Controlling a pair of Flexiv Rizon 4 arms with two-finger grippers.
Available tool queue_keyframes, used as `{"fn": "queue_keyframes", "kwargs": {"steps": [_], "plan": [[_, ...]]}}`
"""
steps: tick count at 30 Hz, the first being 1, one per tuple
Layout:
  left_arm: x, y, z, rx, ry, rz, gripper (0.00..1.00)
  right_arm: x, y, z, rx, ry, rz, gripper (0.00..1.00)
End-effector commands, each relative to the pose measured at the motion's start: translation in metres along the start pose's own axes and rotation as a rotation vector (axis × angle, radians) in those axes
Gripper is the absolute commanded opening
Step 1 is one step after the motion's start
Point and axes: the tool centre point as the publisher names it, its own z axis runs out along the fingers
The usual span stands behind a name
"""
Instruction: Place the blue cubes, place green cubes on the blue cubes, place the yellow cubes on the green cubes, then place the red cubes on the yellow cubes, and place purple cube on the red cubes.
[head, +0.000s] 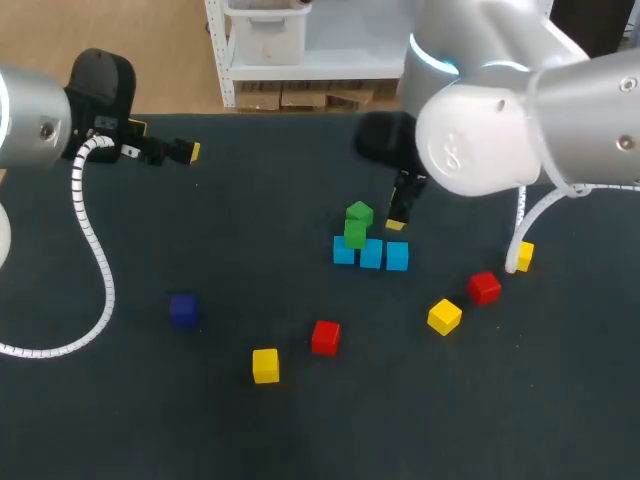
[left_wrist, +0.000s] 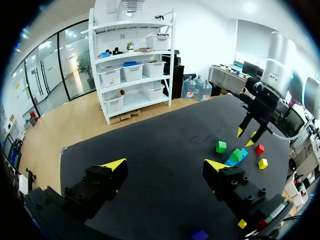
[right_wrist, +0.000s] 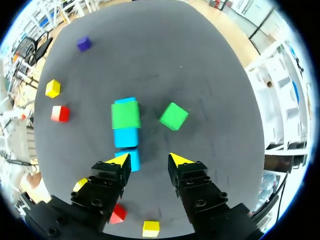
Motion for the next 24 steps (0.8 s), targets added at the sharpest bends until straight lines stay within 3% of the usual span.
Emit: {"fn": "queue_keyframes", "kwargs": {"steps": [1,10,17,19,24], "plan": [[0.001,0.003,0.000,0.012,-0.004,0.002,1.00,-0.003,-0.022,0.016,-0.021,-0.015,0.022,0.47],[0.001,0.003,0.000,0.012,-0.004,0.002,1.00,-0.020,-0.048,0.021,-0.035,-0.096,0.077,0.44],[0.001,0.003,0.000,0.012,-0.004,0.002,1.00,-0.032,-0.044,0.013,-0.087,-0.127,0.104,0.49],[0.001,0.003,0.000,0.012,-0.004,0.002,1.00,-0.033,-0.040,0.015,-0.088,-0.125,0.102,1.00],[0.001,0.003,0.000,0.012,-0.004,0.002,1.00,-0.037,-0.037,0.026,-0.099,-0.114,0.117,1.00]]}}
